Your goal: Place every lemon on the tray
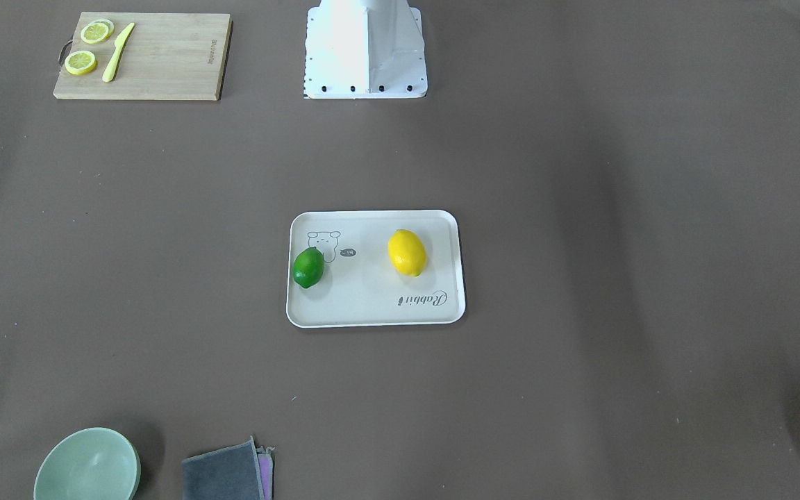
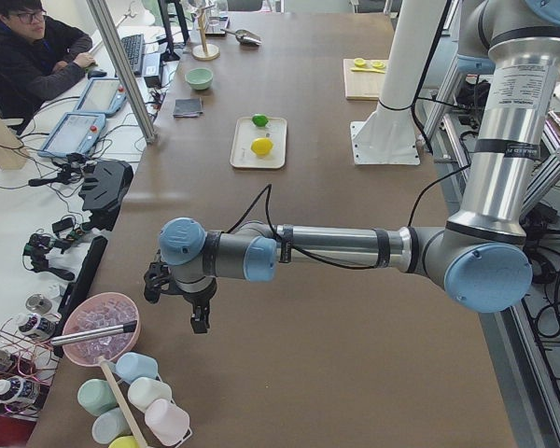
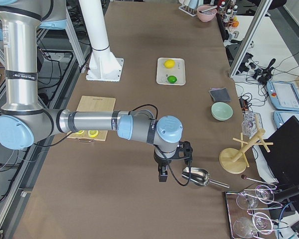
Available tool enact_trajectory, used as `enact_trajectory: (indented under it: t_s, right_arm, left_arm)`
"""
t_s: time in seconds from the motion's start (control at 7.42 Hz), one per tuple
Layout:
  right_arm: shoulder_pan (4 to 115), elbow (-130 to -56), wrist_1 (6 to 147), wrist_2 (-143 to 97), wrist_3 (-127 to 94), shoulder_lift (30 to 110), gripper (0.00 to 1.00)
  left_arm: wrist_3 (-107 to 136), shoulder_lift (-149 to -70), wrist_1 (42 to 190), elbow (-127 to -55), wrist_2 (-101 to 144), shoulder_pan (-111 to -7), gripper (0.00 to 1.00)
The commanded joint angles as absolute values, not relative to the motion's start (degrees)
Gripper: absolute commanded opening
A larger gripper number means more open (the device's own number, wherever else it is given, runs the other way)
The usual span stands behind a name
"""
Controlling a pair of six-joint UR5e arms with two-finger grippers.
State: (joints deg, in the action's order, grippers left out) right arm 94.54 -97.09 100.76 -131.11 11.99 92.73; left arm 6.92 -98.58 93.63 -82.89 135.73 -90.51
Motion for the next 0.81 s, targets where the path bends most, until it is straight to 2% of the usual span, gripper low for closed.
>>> enact_trajectory:
  t_s: [0.0, 0.67]
  right_arm:
    - [92.81, -97.12, 99.50, -131.13, 11.95, 92.37, 1.00]
    - [92.81, -96.50, 99.67, -131.22, 11.95, 92.99, 1.00]
  left_arm:
    - [6.94, -98.53, 94.04, -83.14, 135.97, -90.35, 0.98]
    - [6.94, -98.53, 93.96, -82.97, 135.97, -90.26, 0.98]
